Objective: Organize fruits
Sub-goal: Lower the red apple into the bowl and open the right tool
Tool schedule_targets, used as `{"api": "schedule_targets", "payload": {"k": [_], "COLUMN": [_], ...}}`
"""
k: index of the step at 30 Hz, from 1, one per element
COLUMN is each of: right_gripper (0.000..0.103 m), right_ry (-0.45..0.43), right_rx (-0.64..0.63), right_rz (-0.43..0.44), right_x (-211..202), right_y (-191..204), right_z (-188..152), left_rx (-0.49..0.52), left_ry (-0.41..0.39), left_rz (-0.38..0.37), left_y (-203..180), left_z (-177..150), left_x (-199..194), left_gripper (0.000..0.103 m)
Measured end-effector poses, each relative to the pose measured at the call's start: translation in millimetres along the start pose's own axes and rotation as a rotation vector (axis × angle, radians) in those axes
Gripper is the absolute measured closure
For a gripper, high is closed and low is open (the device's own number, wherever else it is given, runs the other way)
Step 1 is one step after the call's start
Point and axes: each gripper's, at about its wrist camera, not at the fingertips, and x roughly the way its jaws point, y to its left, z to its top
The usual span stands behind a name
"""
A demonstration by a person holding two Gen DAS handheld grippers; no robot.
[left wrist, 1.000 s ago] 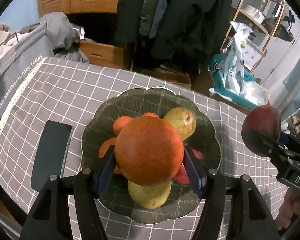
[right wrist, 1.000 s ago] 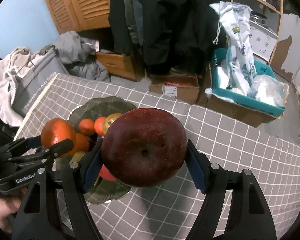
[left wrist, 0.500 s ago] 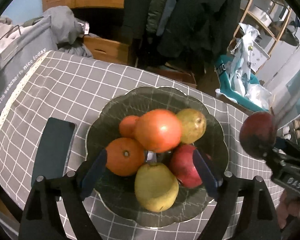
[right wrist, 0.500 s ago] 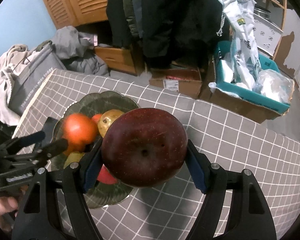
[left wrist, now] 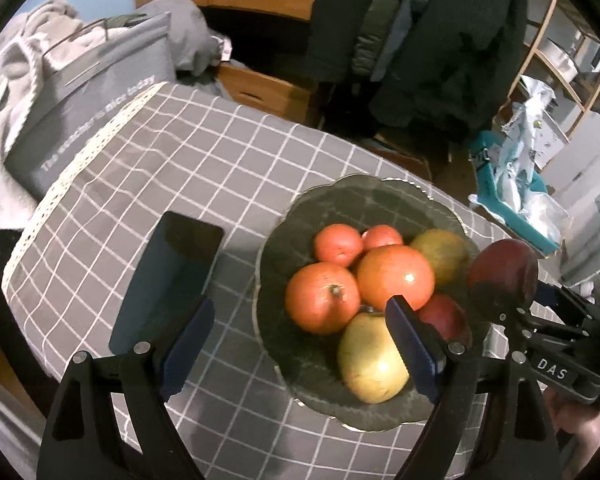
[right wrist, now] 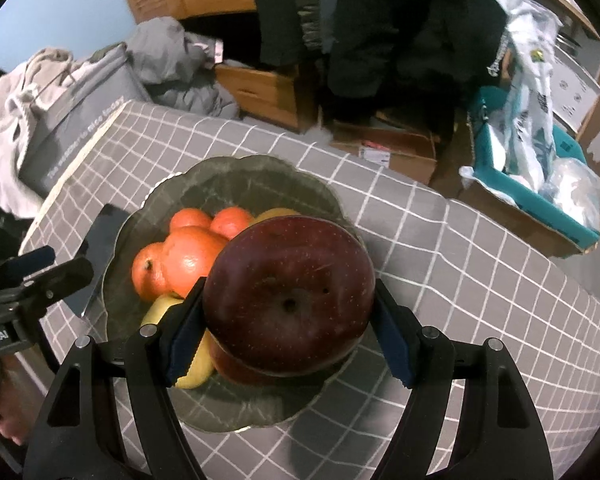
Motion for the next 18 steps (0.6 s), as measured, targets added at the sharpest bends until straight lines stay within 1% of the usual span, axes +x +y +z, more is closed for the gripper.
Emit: {"api": "schedule_targets", "payload": {"k": [3, 6, 9, 11, 13, 18], "right_gripper": [0.027, 0.026, 0.025, 0.022, 0.022, 0.022], "right_ry": [0.025, 0.034, 0.029, 0.017, 0.005, 0.008], "right_rx": [-0.033, -0.061, -0.081, -0.083, -0.085, -0.057], "right_rz": [-0.028, -0.058, -0.066, -0.050, -0.047, -0.075], "right_x": [7.2, 6.8, 4.3, 0.0, -4.4, -6.7], "right_y": [8.3, 15.6, 19.4, 21.2, 22.6, 13.2], "right_z": [-0.6, 0.3, 0.0, 2.1, 4.3, 3.5], "left_rx": [-0.008, -0.014, -0.017, -0.012, -0.007, 0.003], "left_ry": [0.004, 0.009, 0.010, 0.006, 0.003, 0.006], "left_rz": [0.009, 0.013, 0.008, 0.009, 0.009, 0.009], "left_y": [7.3, 11.0, 12.2, 11.8, 10.3, 8.3], "left_z": [-2.8, -4.4, -4.7, -4.6, -5.0, -6.4], "left_x": [-0.1, -0.1, -1.2, -2.5, -3.7, -5.2], "left_gripper": [0.014, 0.014, 0.014, 0.014, 0.014, 0.013]}}
